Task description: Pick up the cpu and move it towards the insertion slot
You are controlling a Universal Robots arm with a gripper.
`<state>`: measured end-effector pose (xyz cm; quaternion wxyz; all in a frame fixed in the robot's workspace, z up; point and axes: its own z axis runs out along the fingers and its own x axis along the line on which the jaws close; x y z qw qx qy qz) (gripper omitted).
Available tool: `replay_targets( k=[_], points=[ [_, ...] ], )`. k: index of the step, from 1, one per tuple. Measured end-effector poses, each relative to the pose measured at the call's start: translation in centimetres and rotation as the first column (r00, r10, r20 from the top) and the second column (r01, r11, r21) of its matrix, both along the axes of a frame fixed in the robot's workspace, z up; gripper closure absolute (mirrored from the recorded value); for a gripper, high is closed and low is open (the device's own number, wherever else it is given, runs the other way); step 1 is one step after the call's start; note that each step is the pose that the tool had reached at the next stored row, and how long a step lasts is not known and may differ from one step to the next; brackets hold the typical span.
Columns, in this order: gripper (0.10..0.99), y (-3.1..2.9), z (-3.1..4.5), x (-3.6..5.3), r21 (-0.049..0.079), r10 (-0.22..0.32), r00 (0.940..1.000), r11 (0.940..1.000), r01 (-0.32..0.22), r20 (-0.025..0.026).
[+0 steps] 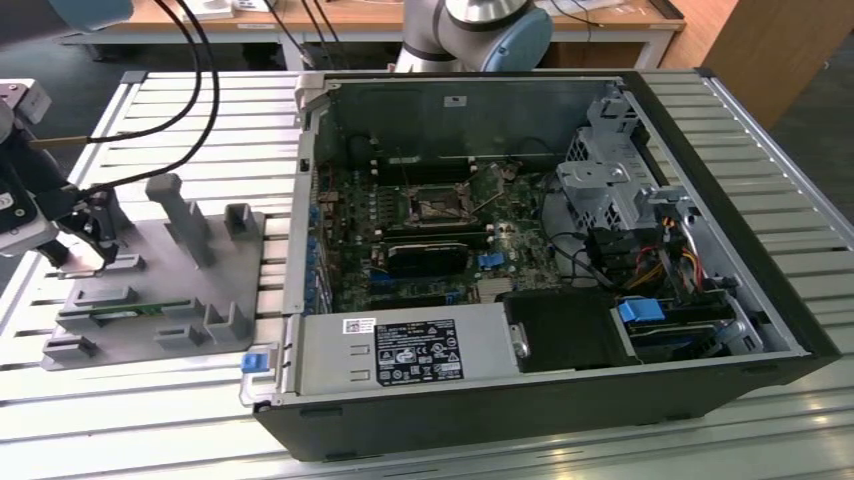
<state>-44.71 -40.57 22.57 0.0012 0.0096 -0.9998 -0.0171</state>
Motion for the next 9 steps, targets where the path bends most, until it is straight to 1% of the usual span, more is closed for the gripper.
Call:
replay_targets(
  k=[9],
  points=[
    [0.545,0.00,0.49,0.00,0.000,0.000,1.0000,1.0000,0.000,0.0001]
  ],
)
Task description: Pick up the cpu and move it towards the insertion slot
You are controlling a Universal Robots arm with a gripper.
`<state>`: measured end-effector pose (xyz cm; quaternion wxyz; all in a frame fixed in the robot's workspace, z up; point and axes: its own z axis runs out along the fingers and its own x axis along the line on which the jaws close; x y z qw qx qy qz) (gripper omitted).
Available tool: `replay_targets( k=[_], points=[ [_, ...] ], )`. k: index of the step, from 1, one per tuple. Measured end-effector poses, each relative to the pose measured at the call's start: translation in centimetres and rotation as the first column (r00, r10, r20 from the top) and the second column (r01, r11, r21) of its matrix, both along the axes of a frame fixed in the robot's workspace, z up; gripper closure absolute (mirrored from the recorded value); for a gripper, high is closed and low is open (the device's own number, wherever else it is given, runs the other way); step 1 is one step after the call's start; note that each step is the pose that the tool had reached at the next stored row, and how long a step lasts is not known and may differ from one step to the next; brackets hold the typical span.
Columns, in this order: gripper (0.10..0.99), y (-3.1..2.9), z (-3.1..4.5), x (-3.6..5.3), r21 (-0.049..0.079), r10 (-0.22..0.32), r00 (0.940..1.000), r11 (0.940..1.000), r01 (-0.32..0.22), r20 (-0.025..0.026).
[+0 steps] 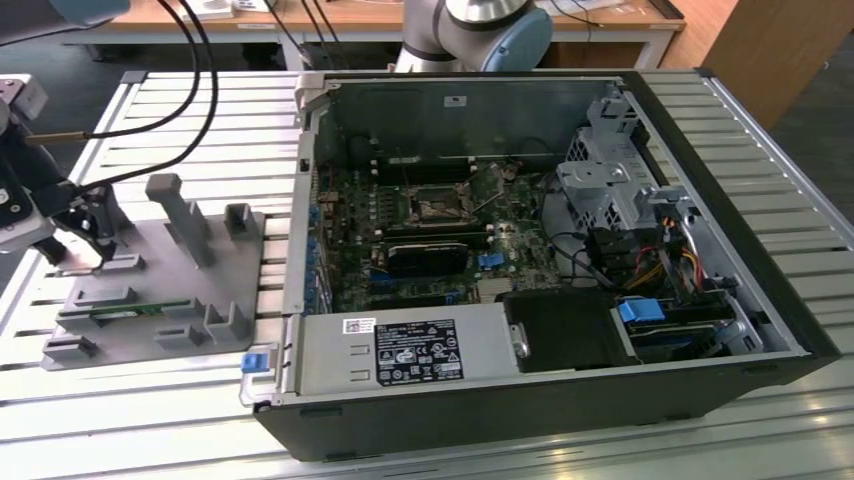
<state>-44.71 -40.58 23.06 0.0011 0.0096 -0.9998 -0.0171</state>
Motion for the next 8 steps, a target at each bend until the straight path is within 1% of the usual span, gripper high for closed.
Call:
replay_targets(
  k=[8],
  points=[
    [0.545,0.00,0.43,0.00,0.000,0.000,1.0000,1.0000,0.000,-0.0001]
  ],
)
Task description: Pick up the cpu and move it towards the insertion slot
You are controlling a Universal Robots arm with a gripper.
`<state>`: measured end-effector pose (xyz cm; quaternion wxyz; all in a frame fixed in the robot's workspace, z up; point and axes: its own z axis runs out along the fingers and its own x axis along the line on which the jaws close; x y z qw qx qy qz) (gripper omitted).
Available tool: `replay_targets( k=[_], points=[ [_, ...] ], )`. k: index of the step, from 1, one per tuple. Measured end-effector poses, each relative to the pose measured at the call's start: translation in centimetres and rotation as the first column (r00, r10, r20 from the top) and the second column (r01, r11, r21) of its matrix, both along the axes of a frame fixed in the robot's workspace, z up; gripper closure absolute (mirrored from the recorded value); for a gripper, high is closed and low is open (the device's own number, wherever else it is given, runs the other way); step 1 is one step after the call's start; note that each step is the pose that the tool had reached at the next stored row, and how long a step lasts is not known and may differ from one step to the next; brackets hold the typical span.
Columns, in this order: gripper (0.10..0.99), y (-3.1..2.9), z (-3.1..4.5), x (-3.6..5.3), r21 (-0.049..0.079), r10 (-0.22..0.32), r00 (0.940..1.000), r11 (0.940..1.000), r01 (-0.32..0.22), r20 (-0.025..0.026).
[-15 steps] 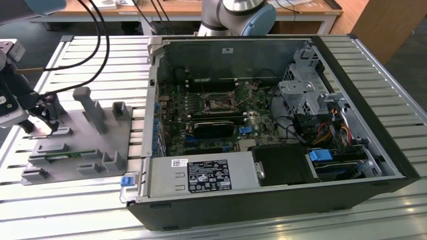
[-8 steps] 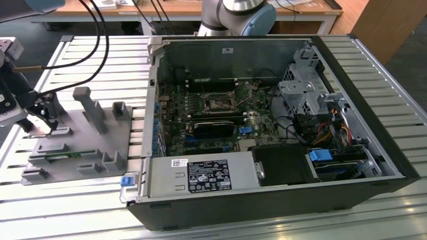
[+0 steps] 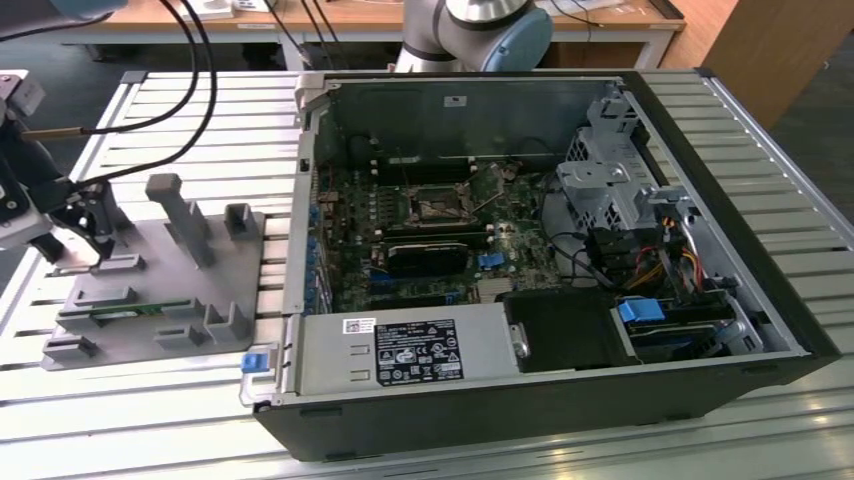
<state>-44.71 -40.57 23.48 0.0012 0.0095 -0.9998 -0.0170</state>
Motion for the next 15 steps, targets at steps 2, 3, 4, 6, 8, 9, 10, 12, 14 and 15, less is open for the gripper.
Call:
replay_targets(
  k=[2,3,4,6,8,9,10,12,14,15],
  points=[
    [0.545,0.00,0.12,0.00,0.000,0.000,1.0000,1.0000,0.000,0.0000],
    [0.545,0.00,0.18,0.00,0.000,0.000,1.0000,1.0000,0.000,0.0000],
    [0.545,0.00,0.25,0.00,0.000,0.000,1.0000,1.0000,0.000,0.0000],
    [0.545,0.00,0.37,0.00,0.000,0.000,1.0000,1.0000,0.000,0.0001],
    [0.545,0.00,0.48,0.00,0.000,0.000,1.0000,1.0000,0.000,0.0001],
    [0.545,0.00,0.54,0.00,0.000,0.000,1.0000,1.0000,0.000,0.0001],
    [0.545,0.00,0.60,0.00,0.000,0.000,1.0000,1.0000,0.000,0.0001],
    [0.545,0.00,0.70,0.00,0.000,0.000,1.0000,1.0000,0.000,0.0001],
    [0.545,0.00,0.80,0.00,0.000,0.000,1.0000,1.0000,0.000,0.0000],
    [0.545,0.00,0.85,0.00,0.000,0.000,1.0000,1.0000,0.000,0.0001]
  ],
)
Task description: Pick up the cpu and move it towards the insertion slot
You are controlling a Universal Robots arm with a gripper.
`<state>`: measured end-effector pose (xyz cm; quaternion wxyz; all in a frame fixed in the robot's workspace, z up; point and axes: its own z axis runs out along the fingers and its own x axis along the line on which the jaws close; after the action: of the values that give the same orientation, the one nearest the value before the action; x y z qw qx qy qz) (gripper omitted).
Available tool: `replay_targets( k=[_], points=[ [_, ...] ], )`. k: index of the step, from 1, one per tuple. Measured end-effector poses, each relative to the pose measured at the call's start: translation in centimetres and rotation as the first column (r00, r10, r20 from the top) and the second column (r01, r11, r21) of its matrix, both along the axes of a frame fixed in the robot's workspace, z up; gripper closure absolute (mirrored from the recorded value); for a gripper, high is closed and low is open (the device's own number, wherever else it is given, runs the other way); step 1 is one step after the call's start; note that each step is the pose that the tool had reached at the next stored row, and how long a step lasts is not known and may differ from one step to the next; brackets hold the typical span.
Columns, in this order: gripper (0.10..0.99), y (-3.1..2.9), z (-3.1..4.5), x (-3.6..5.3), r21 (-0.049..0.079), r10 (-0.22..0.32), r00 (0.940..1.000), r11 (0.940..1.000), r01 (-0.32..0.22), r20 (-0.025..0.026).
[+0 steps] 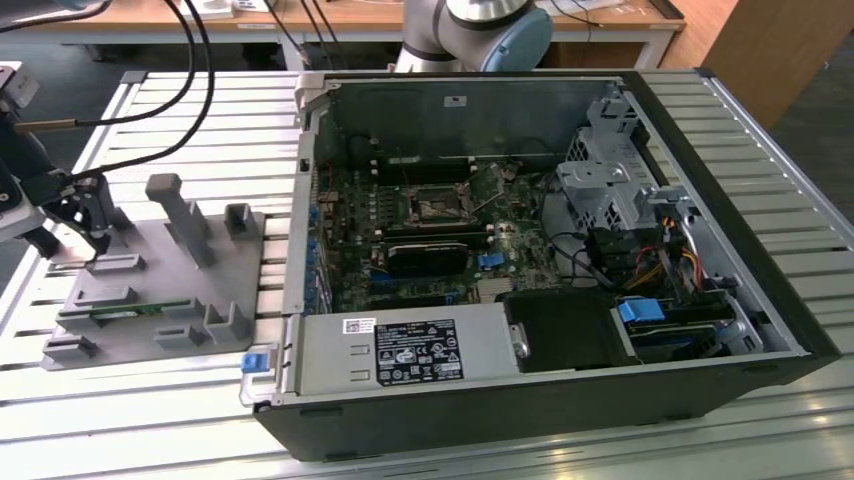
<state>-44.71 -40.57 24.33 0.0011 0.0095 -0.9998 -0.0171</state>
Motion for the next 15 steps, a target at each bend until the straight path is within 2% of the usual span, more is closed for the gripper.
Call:
replay_targets(
  k=[15],
  points=[
    [0.545,0.00,0.72,0.00,0.000,0.000,1.0000,1.0000,0.000,-0.0001]
  ],
)
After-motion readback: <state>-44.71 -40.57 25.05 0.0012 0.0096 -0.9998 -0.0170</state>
